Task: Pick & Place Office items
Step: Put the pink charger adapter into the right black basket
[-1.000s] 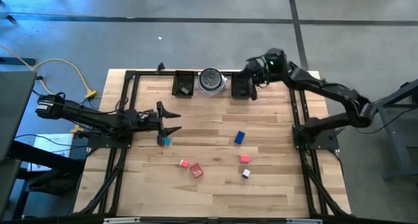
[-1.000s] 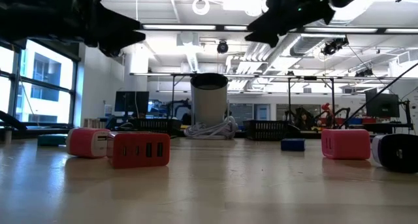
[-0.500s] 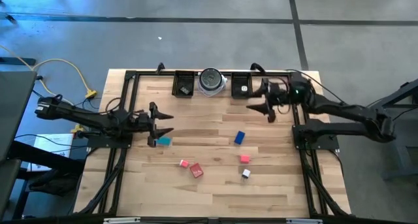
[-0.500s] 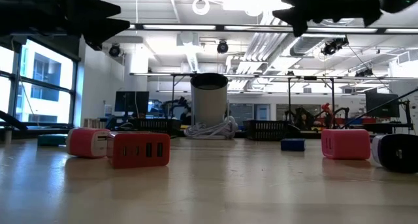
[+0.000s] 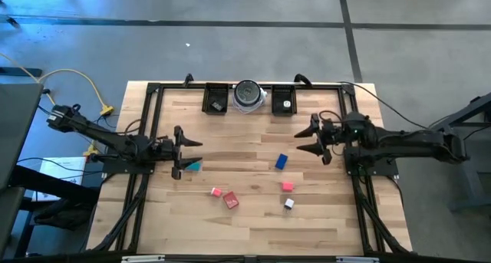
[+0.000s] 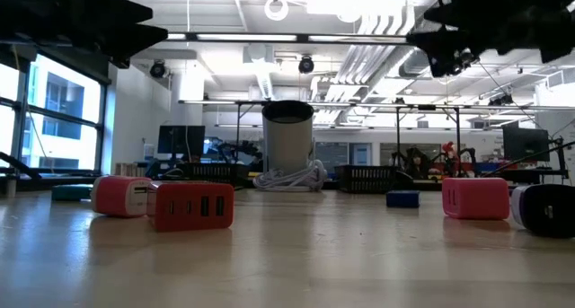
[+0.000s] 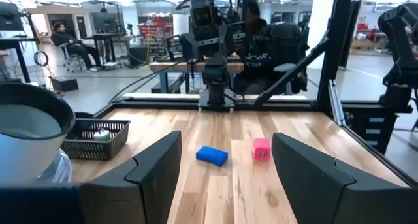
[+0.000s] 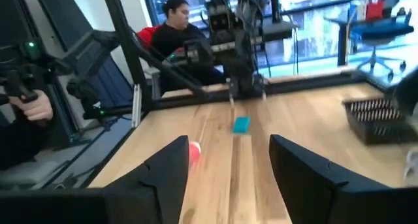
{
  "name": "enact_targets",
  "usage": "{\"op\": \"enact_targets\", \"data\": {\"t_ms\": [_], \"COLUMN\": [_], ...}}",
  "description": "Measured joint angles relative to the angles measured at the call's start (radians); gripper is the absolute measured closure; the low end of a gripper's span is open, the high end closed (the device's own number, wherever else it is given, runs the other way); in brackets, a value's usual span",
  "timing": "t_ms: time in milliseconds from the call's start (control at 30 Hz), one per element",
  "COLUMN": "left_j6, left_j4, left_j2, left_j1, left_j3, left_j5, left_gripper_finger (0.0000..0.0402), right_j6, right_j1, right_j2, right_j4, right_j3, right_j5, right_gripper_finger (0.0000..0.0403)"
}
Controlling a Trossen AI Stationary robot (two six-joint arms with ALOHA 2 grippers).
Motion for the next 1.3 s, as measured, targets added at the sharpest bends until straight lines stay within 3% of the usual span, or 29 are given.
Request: {"op": "enact_targets", "data": {"t_ms": [467, 933, 1300], "left_j6": [-0.061, -0.072, -0.094], "left_j4": [-0.078, -0.073, -0.073], "left_j2": [0.001, 0.001, 0.001], "left_j1": [-0.156, -0.169, -0.155], "left_j3": [0.000, 0.000, 0.000], "left_j5": [-0.201, -0.213, -0.181], "left_gripper_finger": [0.0169, 0.0169, 0.0169], "right_j6": [0.049, 0.143, 0.166], "right_j1": [0.215, 0.303, 0.412], "right_j2": [0.131, 0.347, 0.536], "right_j4": [0.031, 0.119, -0.147], "right_j3": [-0.057, -0.022, 0.174], "right_j5": [0.280, 0.289, 0.309], "right_gripper_finger": [0.0204, 0.0204, 0.0204]}}
